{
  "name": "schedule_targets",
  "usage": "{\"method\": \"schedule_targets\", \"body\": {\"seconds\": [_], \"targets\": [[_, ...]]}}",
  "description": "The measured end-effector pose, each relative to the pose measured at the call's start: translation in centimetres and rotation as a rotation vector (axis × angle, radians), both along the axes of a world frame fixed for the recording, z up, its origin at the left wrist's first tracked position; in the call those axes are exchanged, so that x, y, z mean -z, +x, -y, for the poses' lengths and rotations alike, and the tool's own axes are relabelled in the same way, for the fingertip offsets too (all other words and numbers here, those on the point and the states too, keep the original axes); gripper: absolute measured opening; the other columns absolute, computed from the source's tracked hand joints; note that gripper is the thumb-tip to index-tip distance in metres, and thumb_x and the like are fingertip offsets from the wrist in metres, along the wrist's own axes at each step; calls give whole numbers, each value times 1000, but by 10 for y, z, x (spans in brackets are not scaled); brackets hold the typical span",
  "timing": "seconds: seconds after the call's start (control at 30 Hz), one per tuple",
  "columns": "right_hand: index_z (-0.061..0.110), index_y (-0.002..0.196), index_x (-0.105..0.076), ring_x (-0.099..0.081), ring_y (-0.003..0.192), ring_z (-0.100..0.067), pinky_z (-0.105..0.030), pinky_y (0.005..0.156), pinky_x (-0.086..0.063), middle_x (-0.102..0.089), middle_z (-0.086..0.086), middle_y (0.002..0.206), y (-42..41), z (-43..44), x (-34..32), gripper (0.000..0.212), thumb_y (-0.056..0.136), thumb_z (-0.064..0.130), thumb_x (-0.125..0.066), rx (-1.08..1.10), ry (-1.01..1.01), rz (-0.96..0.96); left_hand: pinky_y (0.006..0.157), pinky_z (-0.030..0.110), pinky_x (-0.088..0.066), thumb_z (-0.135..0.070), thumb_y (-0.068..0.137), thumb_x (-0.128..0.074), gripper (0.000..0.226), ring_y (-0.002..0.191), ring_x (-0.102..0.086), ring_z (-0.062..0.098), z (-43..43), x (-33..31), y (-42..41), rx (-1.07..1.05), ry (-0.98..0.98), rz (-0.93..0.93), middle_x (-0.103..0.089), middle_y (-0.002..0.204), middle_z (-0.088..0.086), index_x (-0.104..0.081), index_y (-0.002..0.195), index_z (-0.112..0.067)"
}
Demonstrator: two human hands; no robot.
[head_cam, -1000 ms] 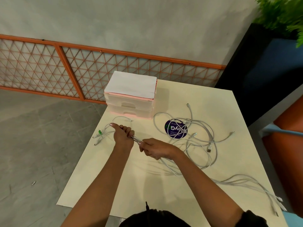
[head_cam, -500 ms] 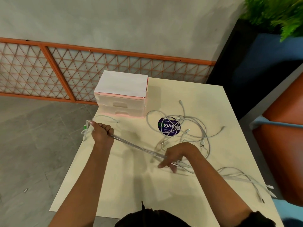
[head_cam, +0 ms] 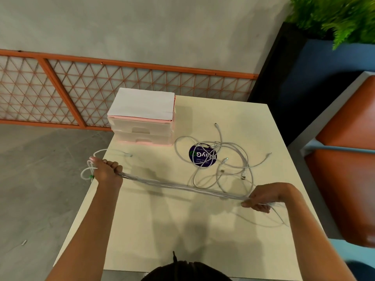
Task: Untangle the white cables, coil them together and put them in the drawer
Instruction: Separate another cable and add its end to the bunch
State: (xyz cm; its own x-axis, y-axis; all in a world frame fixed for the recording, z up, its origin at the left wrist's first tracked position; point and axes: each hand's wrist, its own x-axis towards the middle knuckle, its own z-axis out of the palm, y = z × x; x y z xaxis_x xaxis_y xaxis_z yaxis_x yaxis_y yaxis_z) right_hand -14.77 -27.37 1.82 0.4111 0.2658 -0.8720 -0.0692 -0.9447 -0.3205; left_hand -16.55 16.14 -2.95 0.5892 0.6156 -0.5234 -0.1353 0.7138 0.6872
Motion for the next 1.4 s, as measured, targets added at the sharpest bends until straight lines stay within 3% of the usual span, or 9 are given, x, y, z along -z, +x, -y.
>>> {"method": "schedule_targets", "body": {"seconds": [0.13, 0.23, 0.33, 0.43, 0.57, 0.77, 1.07, 1.23, 1.4], "targets": [[17, 54, -57, -24, 43, -12, -23, 50, -25, -30, 3, 45, -2, 12, -3, 71, 60, 87, -52, 138, 16, 54, 33, 14, -21, -54, 100, -25, 52, 32, -28, 6, 17, 1, -1, -7, 40, -36, -27, 37, -11, -30, 62, -19], [17, 54, -61, -27, 43, -13, -23, 58, -33, -31, 2, 45, -2, 17, -4, 74, 68, 86, -40, 177, 22, 81, 34, 14, -22, -54, 100, -26, 51, 32, -30, 6, 22, 3, -3, -17, 44, -57, -28, 37, -11, -31, 63, -19], [17, 61, -64, -44, 47, -10, -24, 75, -42, -48, 3, 48, -2, 29, 1, 51, 77, 66, -61, 122, -30, 6, 33, 14, -22, -53, 101, -24, 51, 31, -29, 5, 19, 3, -5, -30, 60, -51, -27, 36, -11, -29, 63, -19], [20, 63, -62, -53, 51, -5, -17, 61, -39, -57, 8, 49, 0, 36, 6, 33, 77, 49, -73, 31, -132, -48, 33, 14, -22, -53, 101, -23, 51, 31, -29, 5, 18, 2, -5, -24, 92, -51, -26, 36, -11, -29, 63, -19], [19, 55, -59, -45, 41, -5, -19, 54, -33, -51, 8, 40, 5, 42, 6, 46, 77, 58, -67, 75, -251, 132, 34, 13, -23, -52, 101, -24, 51, 32, -32, 5, 20, 3, -7, -43, 104, -53, -28, 36, -12, -30, 63, -19], [15, 43, -56, -49, 59, -16, -27, 63, -37, -47, 1, 51, 14, 52, 1, 54, 63, 61, -76, 281, -93, 555, 35, 16, -24, -52, 100, -27, 50, 35, -32, 6, 32, 0, -3, -46, 137, -61, -29, 39, -11, -31, 63, -19], [19, 59, -67, -55, 68, -15, -28, 70, -42, -60, -1, 71, 7, 25, 13, 63, 85, 70, -41, 390, 32, 640, 36, 14, -20, -49, 101, -30, 50, 34, -26, 5, 65, -7, 2, 44, 313, -41, -26, 39, -14, -28, 61, -19], [21, 54, -70, -50, 56, -16, -31, 63, -43, -50, 2, 51, 7, 35, 13, 51, 79, 65, -59, 392, -99, 679, 35, 14, -21, -49, 101, -31, 49, 33, -26, 4, 83, -5, 2, 73, 407, -65, -27, 38, -15, -29, 61, -20], [22, 66, -73, -55, 78, -15, -33, 86, -39, -58, 8, 65, 1, 50, 11, 45, 80, 62, -59, 362, -328, 737, 34, 14, -23, -49, 101, -32, 51, 33, -27, 5, 108, 5, 1, 103, 428, -105, -28, 35, -16, -29, 60, -19]]}}
